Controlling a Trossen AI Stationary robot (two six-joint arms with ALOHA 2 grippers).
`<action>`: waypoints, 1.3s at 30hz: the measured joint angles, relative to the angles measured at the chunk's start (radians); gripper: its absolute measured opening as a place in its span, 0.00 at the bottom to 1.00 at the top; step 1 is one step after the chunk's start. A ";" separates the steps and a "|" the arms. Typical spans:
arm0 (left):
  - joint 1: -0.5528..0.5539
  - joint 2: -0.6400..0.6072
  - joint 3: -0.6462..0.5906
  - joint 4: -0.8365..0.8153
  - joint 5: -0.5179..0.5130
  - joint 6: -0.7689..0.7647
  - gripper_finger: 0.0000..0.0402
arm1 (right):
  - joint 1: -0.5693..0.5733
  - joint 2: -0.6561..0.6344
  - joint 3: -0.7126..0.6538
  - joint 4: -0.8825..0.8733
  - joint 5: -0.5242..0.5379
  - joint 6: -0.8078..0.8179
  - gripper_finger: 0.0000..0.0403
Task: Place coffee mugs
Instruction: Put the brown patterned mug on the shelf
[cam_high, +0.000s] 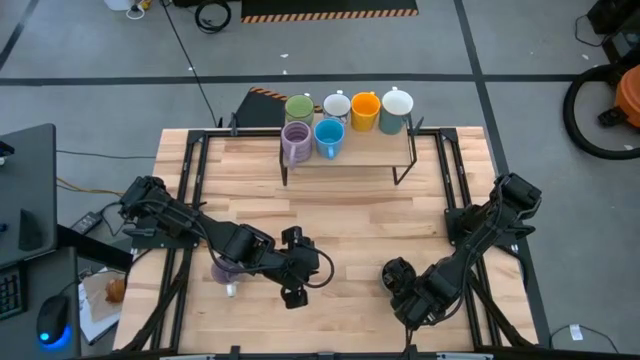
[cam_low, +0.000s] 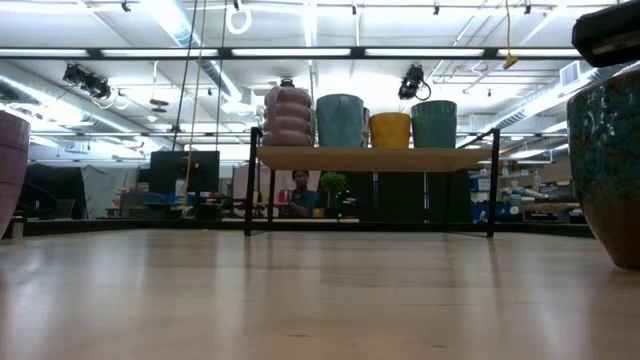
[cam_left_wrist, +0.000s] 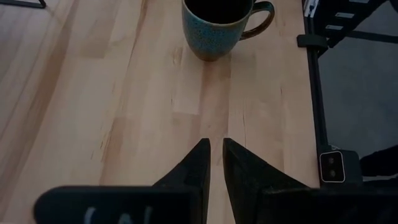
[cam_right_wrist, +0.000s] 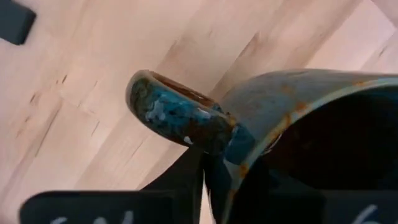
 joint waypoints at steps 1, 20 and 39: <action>0.000 0.000 0.000 0.000 0.000 0.000 0.12 | 0.000 0.000 0.000 0.002 -0.003 -0.015 0.18; 0.020 0.003 -0.157 0.293 -0.014 0.003 0.12 | -0.244 -0.088 0.134 -0.122 -0.056 -0.209 0.11; 0.172 -0.076 -0.311 0.457 0.115 0.157 0.12 | -0.773 -0.182 0.356 -0.315 -0.051 -0.603 0.11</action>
